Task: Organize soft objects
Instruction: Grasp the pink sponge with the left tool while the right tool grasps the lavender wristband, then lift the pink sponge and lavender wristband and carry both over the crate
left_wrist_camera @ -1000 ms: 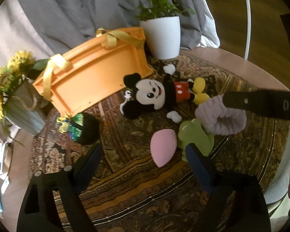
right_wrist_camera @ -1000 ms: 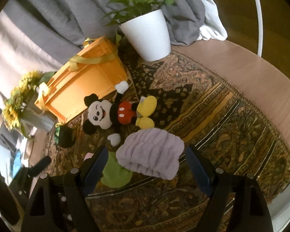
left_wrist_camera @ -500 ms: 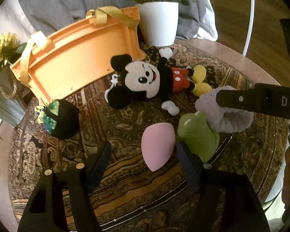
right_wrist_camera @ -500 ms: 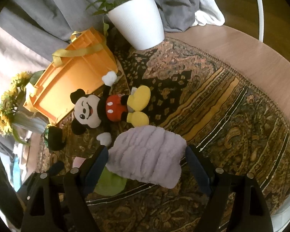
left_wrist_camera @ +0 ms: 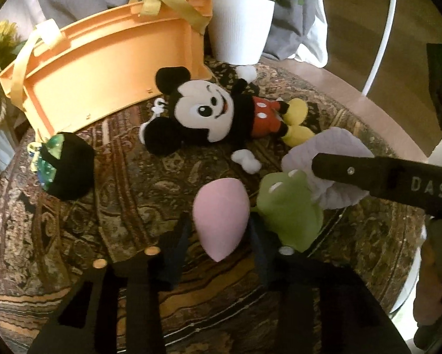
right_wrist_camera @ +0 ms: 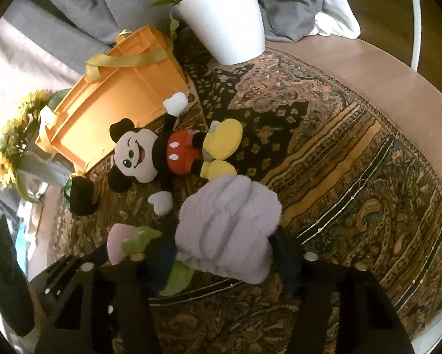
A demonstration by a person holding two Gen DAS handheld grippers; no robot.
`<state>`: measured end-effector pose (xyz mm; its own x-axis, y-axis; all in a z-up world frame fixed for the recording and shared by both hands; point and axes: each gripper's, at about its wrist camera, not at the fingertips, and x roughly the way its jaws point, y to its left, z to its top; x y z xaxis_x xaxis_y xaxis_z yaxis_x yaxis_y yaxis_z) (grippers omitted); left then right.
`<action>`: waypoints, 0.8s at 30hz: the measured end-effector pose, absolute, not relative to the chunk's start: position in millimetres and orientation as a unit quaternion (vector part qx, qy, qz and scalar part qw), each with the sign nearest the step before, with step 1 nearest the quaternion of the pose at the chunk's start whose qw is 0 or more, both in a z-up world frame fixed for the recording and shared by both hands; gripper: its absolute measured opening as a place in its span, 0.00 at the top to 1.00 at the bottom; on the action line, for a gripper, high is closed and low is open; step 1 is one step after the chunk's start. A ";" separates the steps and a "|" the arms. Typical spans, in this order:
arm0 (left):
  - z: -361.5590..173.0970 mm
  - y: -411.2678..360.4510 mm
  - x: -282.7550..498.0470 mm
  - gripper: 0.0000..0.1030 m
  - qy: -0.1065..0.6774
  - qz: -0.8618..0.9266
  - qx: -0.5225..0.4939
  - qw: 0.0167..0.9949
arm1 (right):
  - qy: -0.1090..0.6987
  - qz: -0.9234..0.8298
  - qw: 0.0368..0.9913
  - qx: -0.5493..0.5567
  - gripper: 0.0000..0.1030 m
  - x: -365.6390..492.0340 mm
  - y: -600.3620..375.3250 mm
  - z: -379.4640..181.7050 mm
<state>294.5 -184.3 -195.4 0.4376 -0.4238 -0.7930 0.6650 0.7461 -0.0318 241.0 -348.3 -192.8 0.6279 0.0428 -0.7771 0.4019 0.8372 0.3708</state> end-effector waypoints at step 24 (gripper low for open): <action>-148.7 -161.9 269.6 0.67 0.370 -0.276 0.092 0.882 | 0.367 -0.082 0.909 0.181 0.69 225.1 -333.9 -143.2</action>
<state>269.6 -161.9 -148.7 0.5741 -0.4188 -0.7036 0.5555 0.8305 -0.0412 225.1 -333.9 -143.2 0.7167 -0.0160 -0.6972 0.2814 0.9214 0.2681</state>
